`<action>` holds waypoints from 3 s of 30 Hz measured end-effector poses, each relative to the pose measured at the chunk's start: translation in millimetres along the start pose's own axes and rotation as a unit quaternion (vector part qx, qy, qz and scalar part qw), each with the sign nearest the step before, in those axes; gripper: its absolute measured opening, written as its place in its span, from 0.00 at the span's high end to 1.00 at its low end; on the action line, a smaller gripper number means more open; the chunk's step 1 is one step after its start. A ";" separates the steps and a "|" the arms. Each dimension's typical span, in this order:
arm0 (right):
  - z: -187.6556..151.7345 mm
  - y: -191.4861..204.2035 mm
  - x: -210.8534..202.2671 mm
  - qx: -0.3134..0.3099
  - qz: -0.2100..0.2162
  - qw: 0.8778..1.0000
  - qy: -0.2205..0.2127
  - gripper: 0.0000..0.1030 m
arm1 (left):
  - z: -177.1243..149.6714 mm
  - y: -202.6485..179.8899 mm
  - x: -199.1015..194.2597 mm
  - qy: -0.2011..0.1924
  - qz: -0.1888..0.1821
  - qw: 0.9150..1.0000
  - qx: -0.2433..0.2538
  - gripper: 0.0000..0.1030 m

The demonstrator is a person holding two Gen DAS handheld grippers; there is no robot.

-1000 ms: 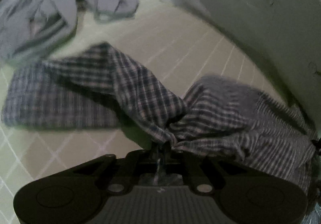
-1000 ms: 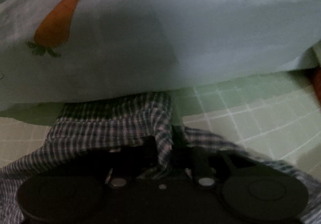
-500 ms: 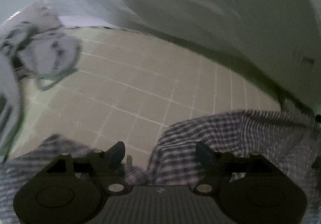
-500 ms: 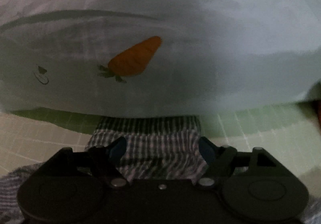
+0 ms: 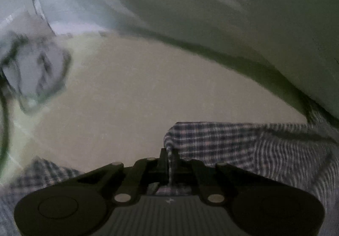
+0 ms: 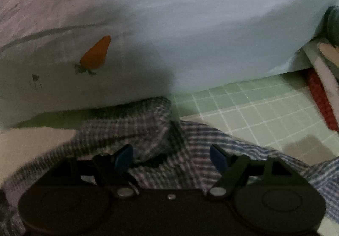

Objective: Fold clothes

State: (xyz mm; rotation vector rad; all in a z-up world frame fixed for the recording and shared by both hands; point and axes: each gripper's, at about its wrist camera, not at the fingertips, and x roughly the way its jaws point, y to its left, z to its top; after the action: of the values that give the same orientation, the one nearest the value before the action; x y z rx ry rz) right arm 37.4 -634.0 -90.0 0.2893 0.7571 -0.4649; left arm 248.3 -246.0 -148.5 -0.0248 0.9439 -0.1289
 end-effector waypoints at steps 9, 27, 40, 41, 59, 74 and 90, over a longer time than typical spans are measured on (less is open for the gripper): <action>-9.0 -17.3 3.3 0.001 -0.019 1.000 0.019 0.22 | 46.5 29.0 8.6 -0.049 0.046 0.997 -0.035 0.91; 4.3 -96.1 77.9 0.002 -0.027 0.998 0.049 0.21 | -13.1 -14.7 -19.9 -0.002 0.017 1.000 -0.023 0.23; -30.4 -138.3 37.2 0.023 -0.062 0.997 0.028 1.00 | -38.9 -25.6 -42.1 0.029 0.010 0.999 -0.011 0.17; -31.1 -141.4 34.9 0.031 -0.062 0.997 0.031 0.99 | -39.8 -25.4 -41.2 0.033 0.011 0.999 -0.010 0.17; 17.0 -47.6 98.1 -0.124 0.088 0.988 0.027 0.46 | -54.2 -33.3 -12.5 0.089 0.030 0.995 0.015 0.11; 2.8 -96.2 74.2 -0.058 -0.019 0.998 0.015 0.95 | -50.4 -31.2 -4.6 0.087 0.033 0.996 0.006 0.00; -114.0 -112.1 -53.3 0.018 -0.039 0.999 0.025 0.15 | -114.3 -42.8 -103.8 0.065 -0.027 0.996 0.045 0.00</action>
State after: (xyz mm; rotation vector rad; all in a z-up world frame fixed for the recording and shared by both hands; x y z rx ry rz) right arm -119.8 -667.6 -140.8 0.3070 0.8109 -0.5477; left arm 91.5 -271.8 -128.7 0.0413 1.0667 -0.2259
